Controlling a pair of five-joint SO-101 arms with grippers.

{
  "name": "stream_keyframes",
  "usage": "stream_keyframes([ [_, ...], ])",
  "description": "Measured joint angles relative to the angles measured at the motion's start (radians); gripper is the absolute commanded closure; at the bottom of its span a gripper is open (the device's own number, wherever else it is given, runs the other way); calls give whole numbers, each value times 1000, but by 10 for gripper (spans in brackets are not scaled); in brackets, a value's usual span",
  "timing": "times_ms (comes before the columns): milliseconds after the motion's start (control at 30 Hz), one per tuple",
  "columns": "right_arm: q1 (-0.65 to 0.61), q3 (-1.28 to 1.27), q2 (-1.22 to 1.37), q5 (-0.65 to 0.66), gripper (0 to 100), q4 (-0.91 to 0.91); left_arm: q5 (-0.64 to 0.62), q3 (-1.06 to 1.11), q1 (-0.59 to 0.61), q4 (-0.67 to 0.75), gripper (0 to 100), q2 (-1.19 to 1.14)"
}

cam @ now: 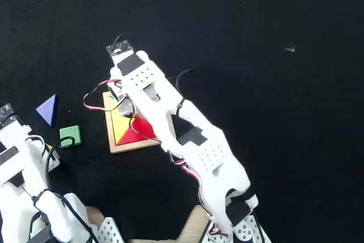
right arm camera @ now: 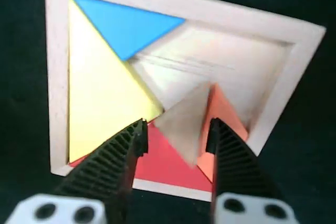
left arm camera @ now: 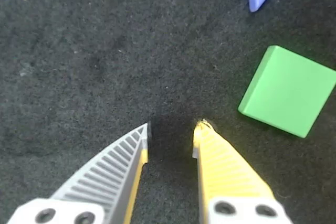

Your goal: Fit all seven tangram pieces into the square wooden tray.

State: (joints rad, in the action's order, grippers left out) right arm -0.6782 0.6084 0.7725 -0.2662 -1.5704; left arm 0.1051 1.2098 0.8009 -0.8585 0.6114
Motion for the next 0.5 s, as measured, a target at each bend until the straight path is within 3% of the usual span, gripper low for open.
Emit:
stream_keyframes([
  [200, -6, 2, 3, 0, 822, -3, 0, 0, 0, 0, 848, 0],
  [367, -6, 17, 2, 0, 991, -5, 0, 0, 0, 0, 848, 0],
  [500, -6, 25, 0, 58, 973, 51, 0, 0, 0, 0, 848, 0],
])
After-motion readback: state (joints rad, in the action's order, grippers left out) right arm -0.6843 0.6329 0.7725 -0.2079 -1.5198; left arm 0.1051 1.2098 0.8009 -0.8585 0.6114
